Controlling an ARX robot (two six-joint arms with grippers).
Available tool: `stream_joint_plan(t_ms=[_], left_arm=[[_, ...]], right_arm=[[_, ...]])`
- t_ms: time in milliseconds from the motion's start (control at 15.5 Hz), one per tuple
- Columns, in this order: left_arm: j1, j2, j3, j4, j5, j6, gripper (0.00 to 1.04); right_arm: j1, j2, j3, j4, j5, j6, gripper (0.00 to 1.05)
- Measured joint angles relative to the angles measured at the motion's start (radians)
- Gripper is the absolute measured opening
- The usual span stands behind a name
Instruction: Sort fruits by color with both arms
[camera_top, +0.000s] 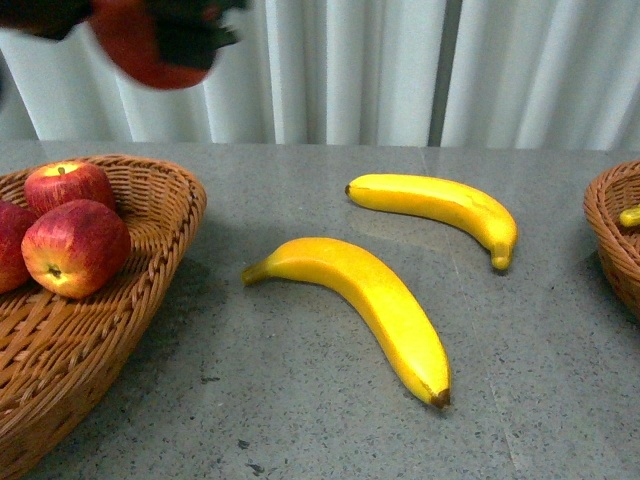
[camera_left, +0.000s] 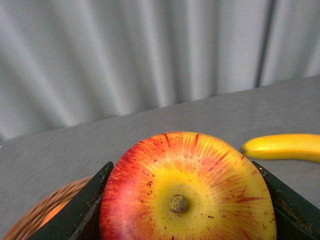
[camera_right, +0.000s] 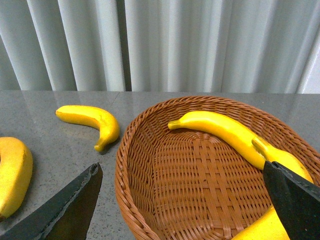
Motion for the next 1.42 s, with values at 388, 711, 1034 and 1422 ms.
stream_joint_plan(t_ms=[388,711,1034,1422], left_arm=[[0.211,-0.331,-0.34,-0.065,-0.102,-0.158,0.7],[0.166,-0.434,-0.416,-0.147,-0.112,-0.232,0.99],[0.221,-0.725,-0.446,-0.218,-0.091,-0.232,0.98],[0.369,-1.259,-0.621,-0.398,0.237,-0.138,0.61]], right_arm=[[0.0,0.0,0.0,0.0,0.0,0.0,0.98],[0.0,0.0,0.0,0.0,0.0,0.0,0.98],[0.0,0.0,0.0,0.001,0.0,0.0,0.98],[0.0,0.0,0.0,0.001,0.0,0.0,0.98]])
